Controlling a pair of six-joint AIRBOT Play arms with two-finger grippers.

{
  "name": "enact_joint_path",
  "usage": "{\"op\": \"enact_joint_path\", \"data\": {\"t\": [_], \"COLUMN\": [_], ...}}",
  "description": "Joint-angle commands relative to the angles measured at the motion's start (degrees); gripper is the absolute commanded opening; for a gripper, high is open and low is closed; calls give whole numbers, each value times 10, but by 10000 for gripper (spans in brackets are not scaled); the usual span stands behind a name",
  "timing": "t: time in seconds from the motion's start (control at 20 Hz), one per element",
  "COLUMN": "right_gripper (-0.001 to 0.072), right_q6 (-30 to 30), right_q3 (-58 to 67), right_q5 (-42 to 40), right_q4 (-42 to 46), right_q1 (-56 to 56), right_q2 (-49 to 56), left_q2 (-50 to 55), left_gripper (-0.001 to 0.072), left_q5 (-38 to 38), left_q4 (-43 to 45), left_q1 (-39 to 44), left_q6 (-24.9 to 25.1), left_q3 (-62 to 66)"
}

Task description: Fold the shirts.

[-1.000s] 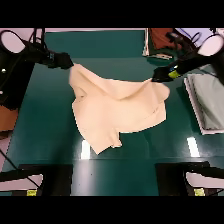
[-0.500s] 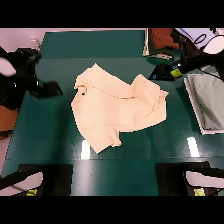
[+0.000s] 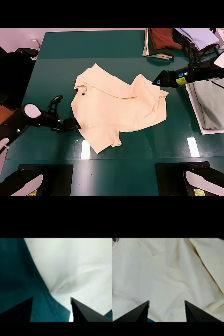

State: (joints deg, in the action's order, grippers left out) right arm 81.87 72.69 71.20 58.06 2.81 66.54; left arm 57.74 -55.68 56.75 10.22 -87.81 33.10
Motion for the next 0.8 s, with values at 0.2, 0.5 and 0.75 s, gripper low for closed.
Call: {"op": "enact_joint_path", "data": {"t": [0.2, 0.5, 0.75], "right_gripper": [500, 500, 512], "right_q6": [0, -13, -54], "right_q3": [-9, -56, -226], "right_q5": [11, 92, 63], "right_q4": [0, 56, 35], "right_q1": [0, -84, -249], "right_q2": [-24, -35, -39], "left_q2": [23, 20, 20], "left_gripper": [291, 23, 23], "left_q5": [118, 20, 3], "left_q4": [-47, 73, 97], "left_q1": [85, 29, -35], "left_q6": [-24, -33, -33], "left_q3": [-19, 131, 204]}}
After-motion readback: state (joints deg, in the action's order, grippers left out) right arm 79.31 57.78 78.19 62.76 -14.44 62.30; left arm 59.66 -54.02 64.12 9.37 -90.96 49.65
